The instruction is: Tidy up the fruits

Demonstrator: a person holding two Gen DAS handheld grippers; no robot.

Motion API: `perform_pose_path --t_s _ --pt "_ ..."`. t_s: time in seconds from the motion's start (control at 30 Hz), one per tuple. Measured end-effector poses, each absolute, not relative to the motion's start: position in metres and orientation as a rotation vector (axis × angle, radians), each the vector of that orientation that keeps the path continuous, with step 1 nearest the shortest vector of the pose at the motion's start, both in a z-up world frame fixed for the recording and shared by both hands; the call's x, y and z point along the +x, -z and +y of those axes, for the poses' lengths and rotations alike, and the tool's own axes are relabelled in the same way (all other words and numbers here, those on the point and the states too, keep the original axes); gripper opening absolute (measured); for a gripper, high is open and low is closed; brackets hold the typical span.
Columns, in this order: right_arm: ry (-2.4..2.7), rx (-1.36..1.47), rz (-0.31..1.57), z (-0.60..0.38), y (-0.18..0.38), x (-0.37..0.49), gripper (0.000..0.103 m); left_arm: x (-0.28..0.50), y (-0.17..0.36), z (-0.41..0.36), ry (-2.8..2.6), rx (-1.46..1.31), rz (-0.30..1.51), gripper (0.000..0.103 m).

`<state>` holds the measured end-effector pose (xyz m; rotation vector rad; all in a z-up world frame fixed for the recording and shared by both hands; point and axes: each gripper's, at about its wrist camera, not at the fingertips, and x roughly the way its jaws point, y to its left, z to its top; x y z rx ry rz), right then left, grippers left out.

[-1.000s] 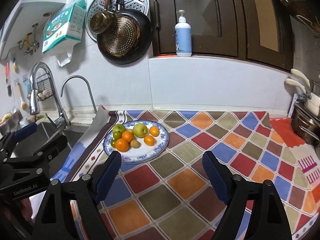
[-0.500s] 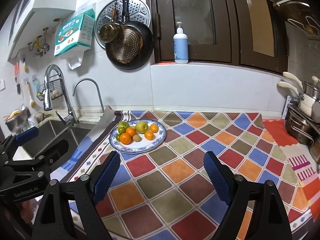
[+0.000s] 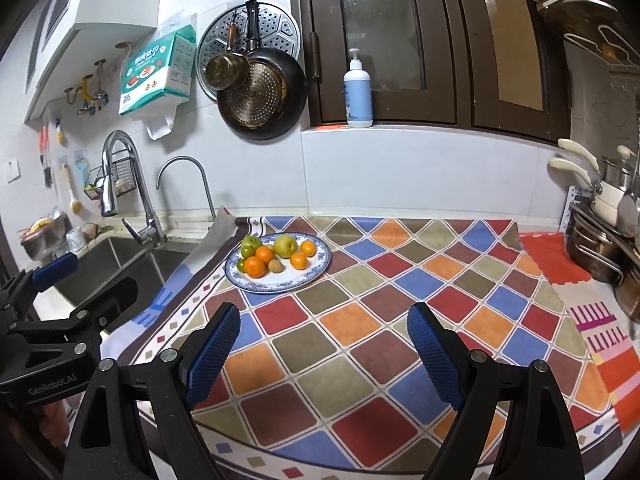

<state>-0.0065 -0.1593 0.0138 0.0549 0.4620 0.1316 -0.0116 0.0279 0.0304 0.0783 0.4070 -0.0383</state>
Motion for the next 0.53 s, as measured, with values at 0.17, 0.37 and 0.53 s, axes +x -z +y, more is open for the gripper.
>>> perform_pose_path --t_s 0.17,0.37,0.53 --pt "-0.134 0.053 0.458 -0.163 -0.015 -0.012 0.086 -0.015 -0.030 0.025 0.040 0.075 0.414 0.103" --pt "-0.131 0.054 0.455 -0.166 -0.014 -0.017 0.086 -0.017 -0.029 0.023 0.043 0.073 0.421 0.103" --pt "-0.133 0.055 0.457 -0.167 -0.014 -0.018 0.086 -0.018 -0.029 0.022 0.044 0.073 0.424 0.103"
